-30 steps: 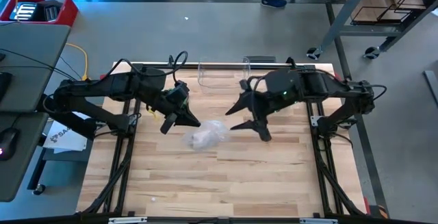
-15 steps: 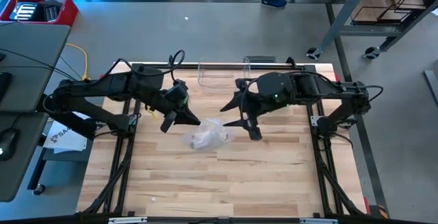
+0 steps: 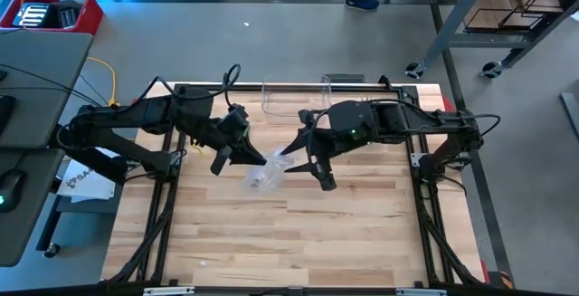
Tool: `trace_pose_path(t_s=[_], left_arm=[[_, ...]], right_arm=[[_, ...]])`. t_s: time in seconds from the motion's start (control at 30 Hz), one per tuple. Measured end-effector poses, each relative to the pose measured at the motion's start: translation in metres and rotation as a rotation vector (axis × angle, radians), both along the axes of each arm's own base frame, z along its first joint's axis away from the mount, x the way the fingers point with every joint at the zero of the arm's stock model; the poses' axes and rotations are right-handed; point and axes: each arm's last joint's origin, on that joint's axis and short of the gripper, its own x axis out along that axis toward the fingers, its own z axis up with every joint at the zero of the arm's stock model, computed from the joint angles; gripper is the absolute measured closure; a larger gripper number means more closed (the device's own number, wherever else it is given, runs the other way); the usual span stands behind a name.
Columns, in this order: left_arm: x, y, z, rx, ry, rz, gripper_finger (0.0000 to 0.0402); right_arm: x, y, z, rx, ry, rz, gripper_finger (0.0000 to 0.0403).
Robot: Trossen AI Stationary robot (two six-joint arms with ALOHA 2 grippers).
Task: Roll bandage
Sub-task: Put the bagged bandage into the transparent bin
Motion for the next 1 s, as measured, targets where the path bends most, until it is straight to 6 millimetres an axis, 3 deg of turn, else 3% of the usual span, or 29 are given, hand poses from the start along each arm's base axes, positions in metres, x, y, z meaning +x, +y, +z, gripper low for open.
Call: trace_pose_path(t_s=[0.3,0.5,0.73,1.0], left_arm=[[-0.001,0.000,0.001,-0.021,0.005,0.004,0.0401],[-0.003,-0.001,-0.003,-0.049,0.059,-0.039,0.0401],[-0.013,-0.001,-0.020,-0.021,0.273,-0.049,0.0368],[-0.038,-0.011,-0.013,0.240,0.383,-0.020,0.0308]], right_arm=[[0.000,0.001,0.001,-0.028,-0.015,0.024,0.0302],[-0.001,0.004,0.003,-0.010,-0.028,0.025,0.0393],[-0.005,0.000,0.002,0.123,0.047,-0.046,0.0400],[-0.014,-0.011,0.006,0.348,0.132,-0.159,0.0402]])
